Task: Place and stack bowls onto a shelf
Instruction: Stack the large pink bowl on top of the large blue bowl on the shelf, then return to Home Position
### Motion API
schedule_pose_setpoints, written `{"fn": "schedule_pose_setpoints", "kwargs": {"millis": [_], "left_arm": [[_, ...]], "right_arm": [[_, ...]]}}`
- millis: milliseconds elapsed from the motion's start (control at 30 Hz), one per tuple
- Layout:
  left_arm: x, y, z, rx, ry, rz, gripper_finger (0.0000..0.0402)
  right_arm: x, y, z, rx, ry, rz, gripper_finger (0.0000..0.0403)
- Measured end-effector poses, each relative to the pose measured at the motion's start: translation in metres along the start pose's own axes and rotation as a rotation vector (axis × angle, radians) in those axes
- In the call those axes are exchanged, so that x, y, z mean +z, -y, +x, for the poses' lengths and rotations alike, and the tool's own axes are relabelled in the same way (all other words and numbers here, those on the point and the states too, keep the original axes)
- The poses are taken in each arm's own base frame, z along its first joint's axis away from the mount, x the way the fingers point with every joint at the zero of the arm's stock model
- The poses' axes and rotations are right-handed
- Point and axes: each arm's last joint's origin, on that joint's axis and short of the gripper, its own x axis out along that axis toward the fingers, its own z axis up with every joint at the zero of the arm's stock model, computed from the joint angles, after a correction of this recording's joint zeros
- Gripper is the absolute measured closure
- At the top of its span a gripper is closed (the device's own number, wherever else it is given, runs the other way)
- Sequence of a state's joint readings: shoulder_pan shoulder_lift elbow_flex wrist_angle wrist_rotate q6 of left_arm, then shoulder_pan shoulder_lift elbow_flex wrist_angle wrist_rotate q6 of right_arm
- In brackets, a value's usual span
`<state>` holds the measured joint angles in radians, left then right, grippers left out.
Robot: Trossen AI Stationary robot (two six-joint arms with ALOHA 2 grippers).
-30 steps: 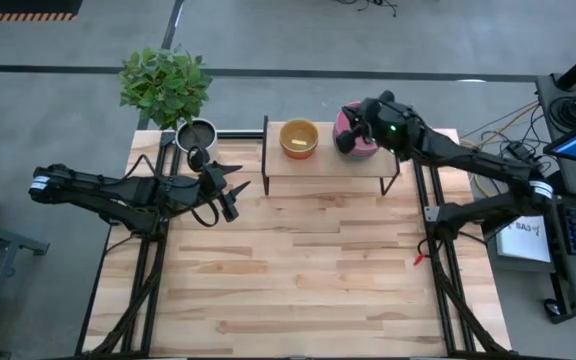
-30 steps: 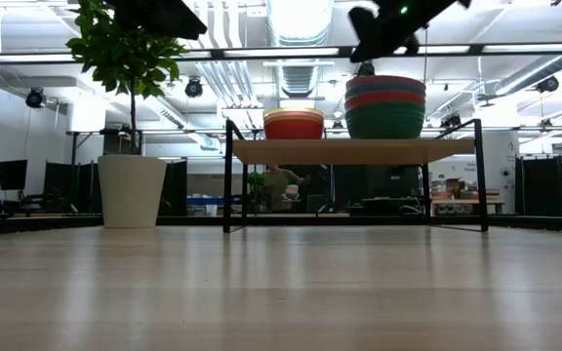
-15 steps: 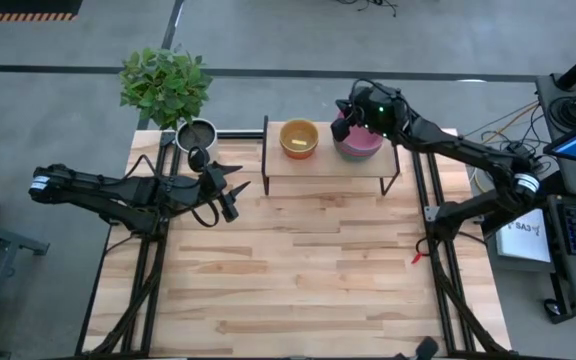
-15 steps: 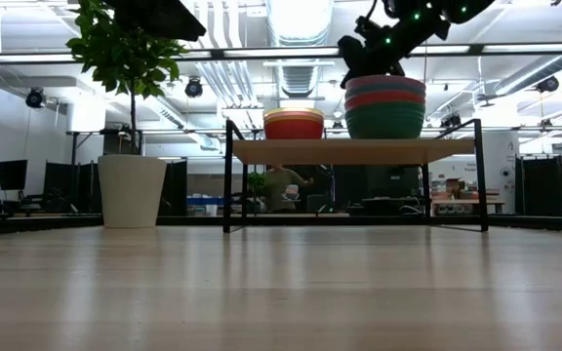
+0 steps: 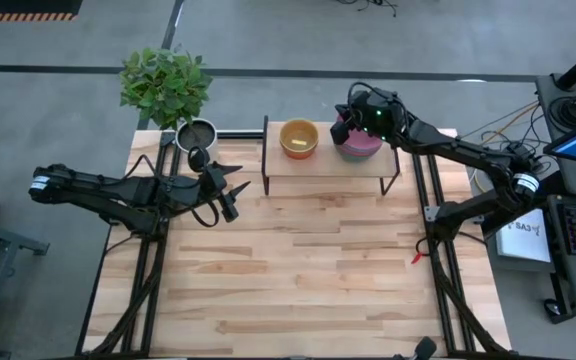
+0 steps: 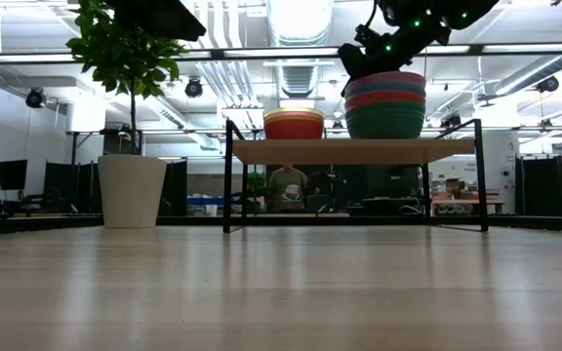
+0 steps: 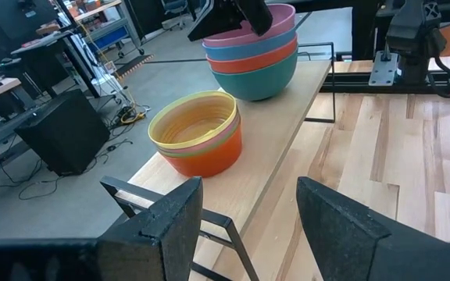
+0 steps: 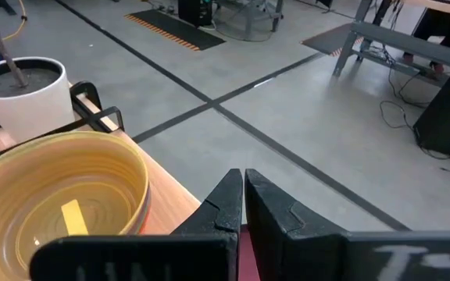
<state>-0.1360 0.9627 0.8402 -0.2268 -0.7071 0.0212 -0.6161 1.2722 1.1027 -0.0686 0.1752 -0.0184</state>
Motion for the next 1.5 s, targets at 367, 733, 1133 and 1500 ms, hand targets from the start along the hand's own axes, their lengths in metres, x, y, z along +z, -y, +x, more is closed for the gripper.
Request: {"fn": "schedule_pose_setpoints", "kwargs": {"millis": [367,733,1133,1500], "left_arm": [[-0.001,0.000,0.000,0.000,-0.011,0.009,0.0210],[-0.021,0.007,-0.005,-0.222,-0.099,0.069,0.0210],[-0.074,-0.016,-0.036,-0.335,0.103,-0.039,0.0210],[-0.112,-0.039,-0.063,-0.332,0.310,-0.127,0.0210]], "right_arm": [[0.019,-0.003,-0.043,0.166,0.147,-0.011,0.0394],[-0.036,-0.027,-0.091,0.631,0.278,-0.100,0.0394],[-0.106,-0.027,-0.130,0.749,0.349,-0.139,0.0394],[-0.142,-0.014,-0.161,0.759,0.509,-0.154,0.0394]]}}
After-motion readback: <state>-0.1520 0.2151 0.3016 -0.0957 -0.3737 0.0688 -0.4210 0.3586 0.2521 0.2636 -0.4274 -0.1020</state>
